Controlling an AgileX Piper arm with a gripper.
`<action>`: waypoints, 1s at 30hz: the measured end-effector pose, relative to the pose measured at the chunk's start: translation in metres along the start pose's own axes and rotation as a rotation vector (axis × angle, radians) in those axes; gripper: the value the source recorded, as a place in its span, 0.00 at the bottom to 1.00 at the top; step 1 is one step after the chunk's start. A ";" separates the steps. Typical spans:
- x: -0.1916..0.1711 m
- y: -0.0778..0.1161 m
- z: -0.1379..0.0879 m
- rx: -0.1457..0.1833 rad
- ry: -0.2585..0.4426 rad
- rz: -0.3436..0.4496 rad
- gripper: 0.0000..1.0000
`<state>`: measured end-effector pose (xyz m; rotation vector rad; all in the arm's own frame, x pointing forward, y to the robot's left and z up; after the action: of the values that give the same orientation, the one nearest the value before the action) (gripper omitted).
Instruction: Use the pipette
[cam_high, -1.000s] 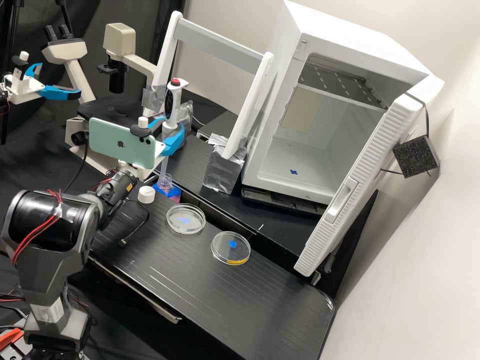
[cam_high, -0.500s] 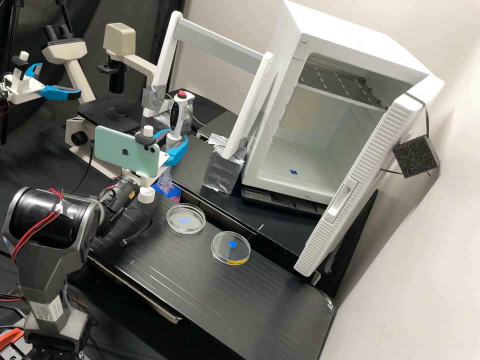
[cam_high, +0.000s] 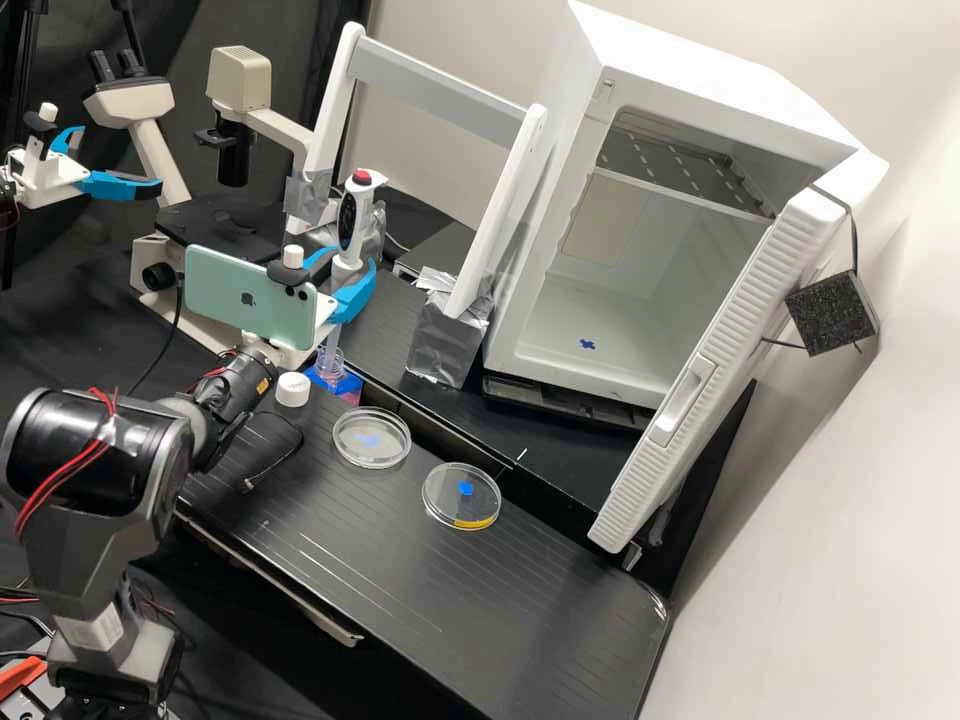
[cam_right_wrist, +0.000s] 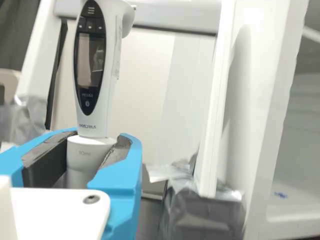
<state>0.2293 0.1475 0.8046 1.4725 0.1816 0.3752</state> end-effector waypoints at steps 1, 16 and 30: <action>-0.001 0.003 -0.002 0.003 0.004 0.003 0.00; -0.012 0.052 -0.031 0.057 0.132 0.014 0.00; -0.056 0.106 0.003 0.121 0.159 0.126 0.00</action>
<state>0.1641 0.1305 0.9041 1.5783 0.2428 0.5931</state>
